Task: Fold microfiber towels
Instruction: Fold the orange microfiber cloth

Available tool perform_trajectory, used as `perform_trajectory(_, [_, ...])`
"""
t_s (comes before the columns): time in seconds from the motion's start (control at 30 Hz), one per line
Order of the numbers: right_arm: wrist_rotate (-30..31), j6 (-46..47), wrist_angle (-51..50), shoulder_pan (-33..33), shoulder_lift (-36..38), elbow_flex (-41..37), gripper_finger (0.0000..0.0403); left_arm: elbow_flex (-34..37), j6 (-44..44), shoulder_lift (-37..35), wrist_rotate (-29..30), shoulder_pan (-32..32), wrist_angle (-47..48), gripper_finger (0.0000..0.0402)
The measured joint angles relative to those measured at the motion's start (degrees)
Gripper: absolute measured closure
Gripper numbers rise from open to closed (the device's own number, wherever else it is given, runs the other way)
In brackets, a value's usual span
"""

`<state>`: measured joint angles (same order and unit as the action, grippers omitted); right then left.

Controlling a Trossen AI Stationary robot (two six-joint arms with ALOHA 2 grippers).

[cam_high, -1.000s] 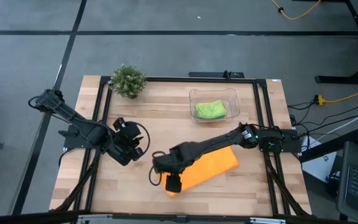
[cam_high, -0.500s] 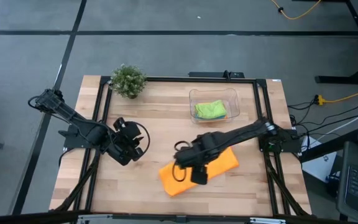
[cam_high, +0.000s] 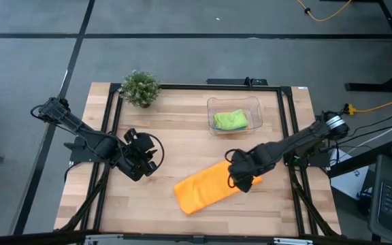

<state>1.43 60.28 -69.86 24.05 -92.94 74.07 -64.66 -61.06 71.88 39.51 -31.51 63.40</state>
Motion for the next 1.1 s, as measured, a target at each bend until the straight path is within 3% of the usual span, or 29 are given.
perform_trajectory(0.2, [-0.02, 16.92, 21.63, -0.54, 0.24, -16.73, 0.0194, 0.00, -0.28, -0.02, 0.00, 0.00, -0.04, 0.0318])
perform_trajectory(0.5, [3.51, 20.08, 40.75, -2.78, -3.86, -26.21, 0.0194, 0.00, -0.39, -0.02, 0.00, 0.00, -0.21, 0.0318])
perform_trajectory(0.77, [14.13, 0.26, 56.17, -9.21, -8.90, -22.95, 0.0194, 0.00, -0.35, 0.00, 0.00, 0.00, -0.44, 0.0318])
perform_trajectory(0.9, [9.85, -9.75, 61.16, -13.37, -15.49, -17.62, 0.0194, 0.00, -0.33, 0.00, 0.00, 0.00, -0.46, 0.0318])
perform_trajectory(1.1, [2.90, -23.16, 61.15, -16.68, -26.70, -2.73, 0.0194, 0.00, -0.33, 0.00, 0.01, 0.00, -0.52, 0.0318])
